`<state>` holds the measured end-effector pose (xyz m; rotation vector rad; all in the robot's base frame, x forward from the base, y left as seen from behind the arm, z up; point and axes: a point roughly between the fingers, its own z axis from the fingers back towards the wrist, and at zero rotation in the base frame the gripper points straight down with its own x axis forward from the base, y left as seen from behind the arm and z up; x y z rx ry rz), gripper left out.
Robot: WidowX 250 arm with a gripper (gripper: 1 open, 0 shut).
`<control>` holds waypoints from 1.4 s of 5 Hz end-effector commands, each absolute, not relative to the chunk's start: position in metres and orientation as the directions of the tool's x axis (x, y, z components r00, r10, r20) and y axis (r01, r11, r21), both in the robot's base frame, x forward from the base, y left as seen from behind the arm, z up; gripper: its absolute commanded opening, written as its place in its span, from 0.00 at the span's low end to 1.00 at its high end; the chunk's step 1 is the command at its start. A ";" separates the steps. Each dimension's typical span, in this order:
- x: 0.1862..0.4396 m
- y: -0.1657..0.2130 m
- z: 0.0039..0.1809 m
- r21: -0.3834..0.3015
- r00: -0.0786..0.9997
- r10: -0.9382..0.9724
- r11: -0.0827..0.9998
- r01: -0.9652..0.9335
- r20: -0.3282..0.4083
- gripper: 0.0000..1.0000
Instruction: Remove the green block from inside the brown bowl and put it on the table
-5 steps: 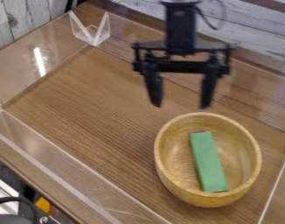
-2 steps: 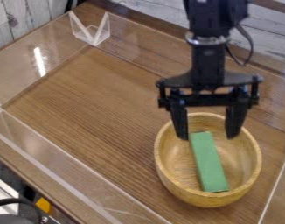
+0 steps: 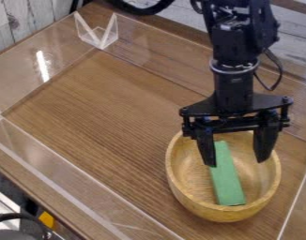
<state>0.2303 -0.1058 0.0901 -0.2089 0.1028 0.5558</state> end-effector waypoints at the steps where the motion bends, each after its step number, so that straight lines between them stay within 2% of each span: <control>1: 0.235 -0.116 0.085 -0.175 0.844 0.518 0.826 -0.536 -0.138 1.00; 2: 0.235 -0.122 0.071 -0.165 0.840 0.528 0.823 -0.543 -0.127 1.00; 5: 0.227 -0.127 0.060 -0.131 0.817 0.565 0.807 -0.576 -0.115 1.00; 6: 0.228 -0.128 0.043 -0.121 0.813 0.571 0.804 -0.582 -0.112 1.00; 7: 0.232 -0.129 0.029 -0.121 0.807 0.580 0.798 -0.590 -0.109 0.00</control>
